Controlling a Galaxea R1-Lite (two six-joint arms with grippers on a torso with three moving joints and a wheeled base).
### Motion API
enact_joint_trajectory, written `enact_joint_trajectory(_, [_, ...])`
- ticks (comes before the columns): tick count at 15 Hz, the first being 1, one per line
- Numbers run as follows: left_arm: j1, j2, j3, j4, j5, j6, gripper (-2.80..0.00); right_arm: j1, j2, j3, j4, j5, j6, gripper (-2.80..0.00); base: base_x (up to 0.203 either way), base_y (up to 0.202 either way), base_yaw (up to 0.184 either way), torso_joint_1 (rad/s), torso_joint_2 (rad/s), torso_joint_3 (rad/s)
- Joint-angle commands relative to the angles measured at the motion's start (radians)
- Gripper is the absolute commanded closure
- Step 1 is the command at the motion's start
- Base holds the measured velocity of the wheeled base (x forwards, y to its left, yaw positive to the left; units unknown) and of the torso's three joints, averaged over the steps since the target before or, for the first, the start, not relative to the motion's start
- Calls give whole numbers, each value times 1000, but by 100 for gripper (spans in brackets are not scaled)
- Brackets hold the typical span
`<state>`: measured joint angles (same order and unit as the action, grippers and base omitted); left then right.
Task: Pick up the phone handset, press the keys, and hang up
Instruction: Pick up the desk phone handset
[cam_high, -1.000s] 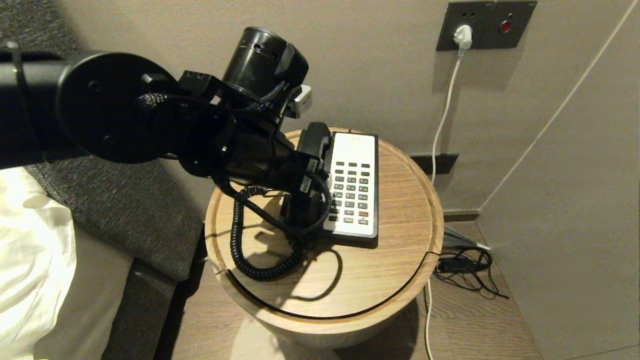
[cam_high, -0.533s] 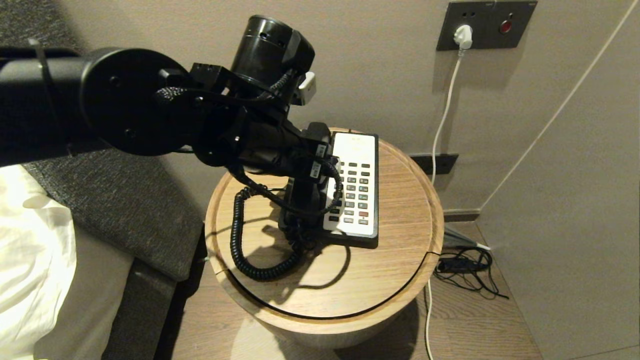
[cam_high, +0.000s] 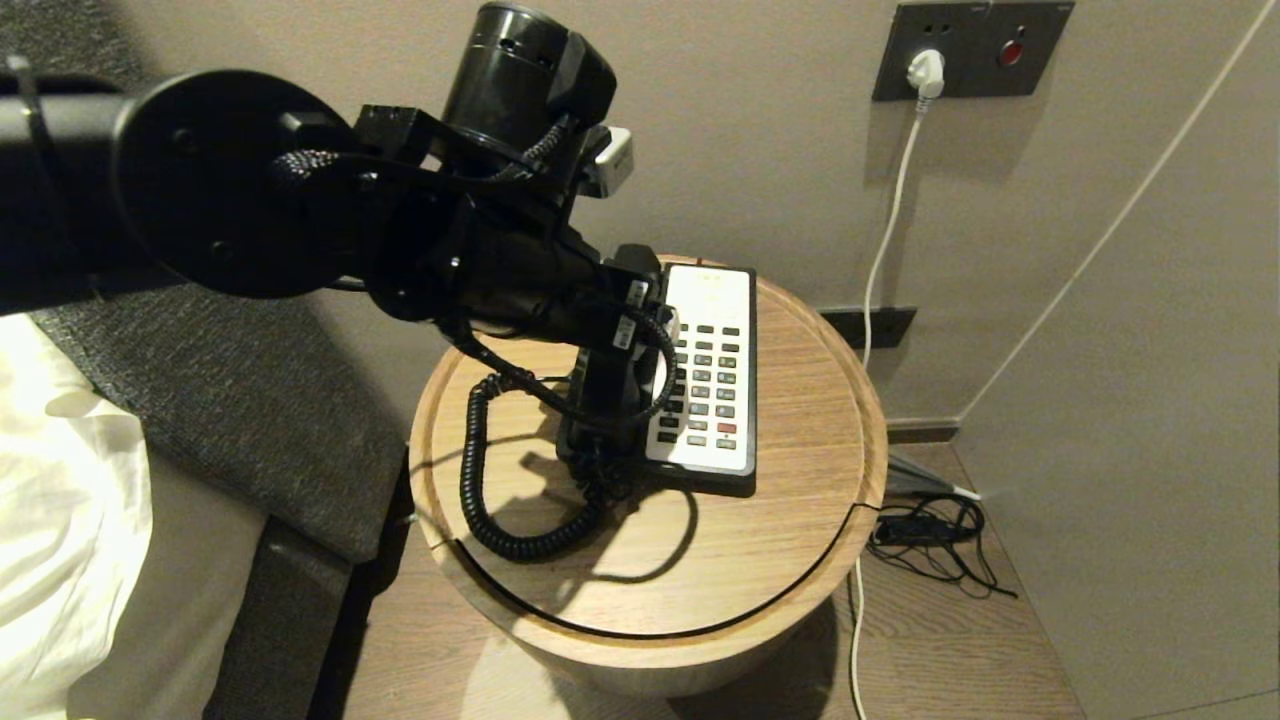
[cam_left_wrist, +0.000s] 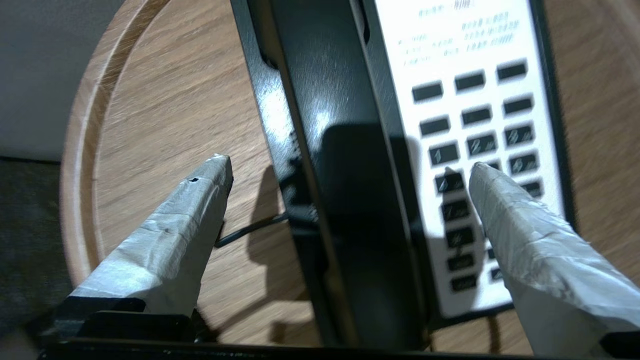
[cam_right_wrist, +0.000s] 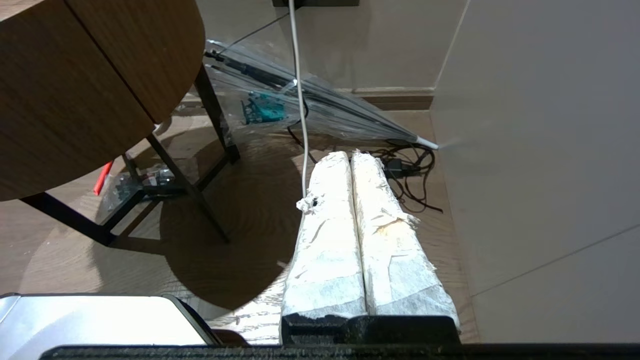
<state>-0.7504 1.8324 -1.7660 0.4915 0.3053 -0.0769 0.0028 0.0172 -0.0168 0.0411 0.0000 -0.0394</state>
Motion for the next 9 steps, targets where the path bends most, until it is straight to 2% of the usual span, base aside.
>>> enact_joint_trajectory(1, [0, -23, -9, 46, -1, 12, -280, 0, 0, 0, 0, 0, -1, 0, 0, 0, 0, 0, 0, 0])
enact_joint_trajectory(3, [-4, -28, -17, 118, -6, -3, -280, 0, 0, 0, 0, 0, -1, 0, 0, 0, 0, 0, 0, 0])
enact_joint_trajectory(5, [-10, -28, -36, 136, -28, -32, -280, 0, 0, 0, 0, 0, -1, 0, 0, 0, 0, 0, 0, 0])
enact_joint_trajectory(9, [-24, -37, -44, 205, -24, -50, -280, 0, 0, 0, 0, 0, -1, 0, 0, 0, 0, 0, 0, 0])
